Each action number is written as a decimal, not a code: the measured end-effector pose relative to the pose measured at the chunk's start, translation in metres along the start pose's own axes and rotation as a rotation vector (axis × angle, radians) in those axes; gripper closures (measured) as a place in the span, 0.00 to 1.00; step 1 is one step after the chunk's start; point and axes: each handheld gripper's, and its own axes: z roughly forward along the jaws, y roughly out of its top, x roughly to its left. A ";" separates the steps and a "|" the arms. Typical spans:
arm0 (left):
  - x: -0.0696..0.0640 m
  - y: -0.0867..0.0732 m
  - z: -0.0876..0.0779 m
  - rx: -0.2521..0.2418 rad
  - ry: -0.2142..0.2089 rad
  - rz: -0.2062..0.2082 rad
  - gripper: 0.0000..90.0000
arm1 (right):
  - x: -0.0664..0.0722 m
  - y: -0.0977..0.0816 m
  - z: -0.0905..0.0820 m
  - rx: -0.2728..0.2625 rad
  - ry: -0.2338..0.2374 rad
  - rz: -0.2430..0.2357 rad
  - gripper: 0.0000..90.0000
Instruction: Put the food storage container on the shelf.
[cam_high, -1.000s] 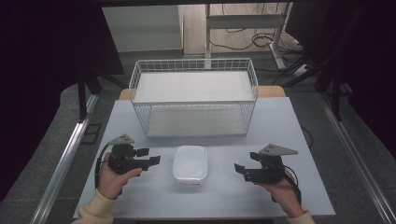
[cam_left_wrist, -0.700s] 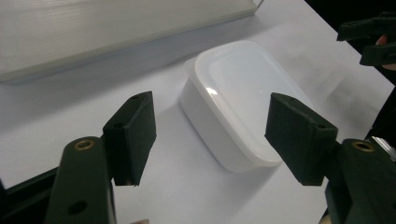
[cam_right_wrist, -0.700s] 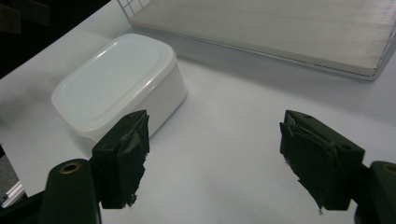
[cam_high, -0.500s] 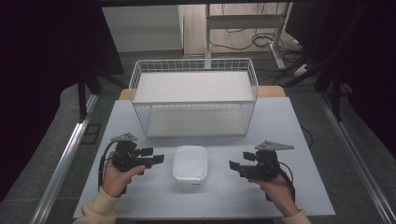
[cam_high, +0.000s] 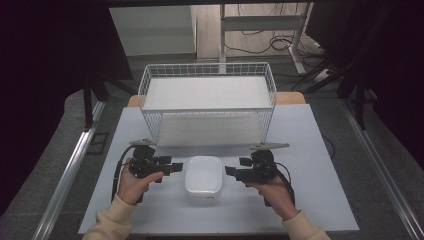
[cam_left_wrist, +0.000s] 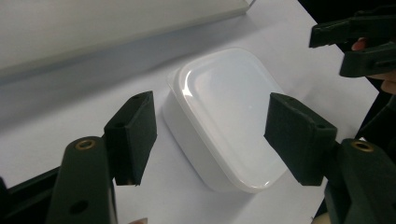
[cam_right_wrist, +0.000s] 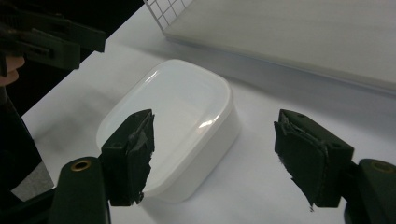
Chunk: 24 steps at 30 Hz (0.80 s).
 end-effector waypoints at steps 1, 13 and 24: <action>0.001 0.000 0.001 0.003 -0.004 -0.001 0.37 | 0.000 0.000 0.000 0.000 0.000 0.000 0.32; 0.006 -0.007 0.017 0.031 -0.063 -0.068 0.37 | -0.004 -0.008 0.019 0.031 0.044 0.048 0.34; 0.013 -0.011 0.036 0.059 -0.108 -0.133 0.39 | -0.003 -0.012 0.034 0.050 0.038 0.074 0.36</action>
